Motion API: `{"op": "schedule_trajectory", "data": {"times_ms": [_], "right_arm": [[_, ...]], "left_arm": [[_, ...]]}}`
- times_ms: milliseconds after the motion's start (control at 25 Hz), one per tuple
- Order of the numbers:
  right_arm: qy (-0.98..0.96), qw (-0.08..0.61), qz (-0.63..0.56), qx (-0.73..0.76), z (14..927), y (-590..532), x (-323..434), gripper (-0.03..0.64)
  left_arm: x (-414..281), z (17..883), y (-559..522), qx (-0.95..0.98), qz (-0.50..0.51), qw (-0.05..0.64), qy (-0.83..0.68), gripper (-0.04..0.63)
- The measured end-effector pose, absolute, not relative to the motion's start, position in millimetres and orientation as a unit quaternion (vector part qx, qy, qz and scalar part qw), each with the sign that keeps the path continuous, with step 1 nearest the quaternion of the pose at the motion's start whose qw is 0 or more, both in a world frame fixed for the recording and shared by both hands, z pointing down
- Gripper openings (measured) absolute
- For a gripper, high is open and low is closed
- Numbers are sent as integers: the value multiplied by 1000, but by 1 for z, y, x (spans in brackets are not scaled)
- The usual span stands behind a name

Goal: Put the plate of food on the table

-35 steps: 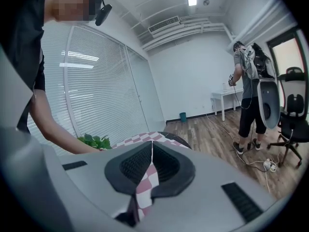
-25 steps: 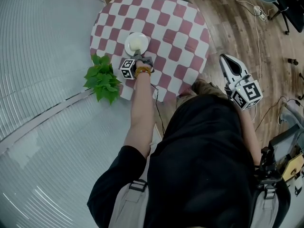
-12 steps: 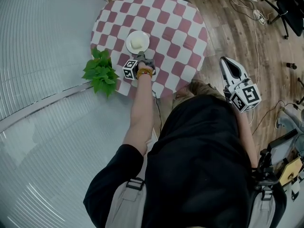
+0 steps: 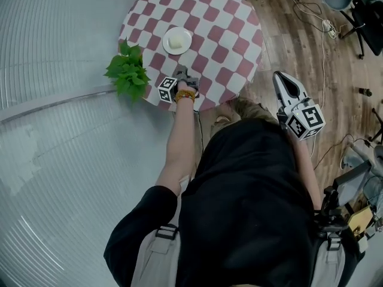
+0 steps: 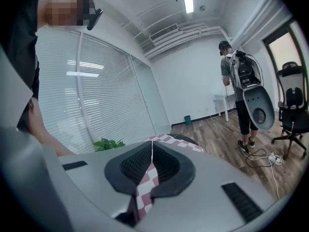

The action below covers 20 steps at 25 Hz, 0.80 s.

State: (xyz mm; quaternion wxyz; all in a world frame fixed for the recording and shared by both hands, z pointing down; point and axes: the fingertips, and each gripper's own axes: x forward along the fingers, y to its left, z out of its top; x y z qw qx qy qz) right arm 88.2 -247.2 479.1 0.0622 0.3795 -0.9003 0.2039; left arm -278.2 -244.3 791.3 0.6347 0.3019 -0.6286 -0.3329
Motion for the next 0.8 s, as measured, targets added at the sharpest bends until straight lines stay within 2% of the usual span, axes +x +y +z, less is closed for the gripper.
{"op": "schedule_trajectory", "data": {"times_ms": [400,800], "right_arm": [[-926,96,197,306,474,-193,54,14],[-928,90,239,271,480,-144,29,14]], "left_arm": [[-257,785,-134,290,-371,627,-620,74],[-232,793,19,335,-280,647,-624,74]]}}
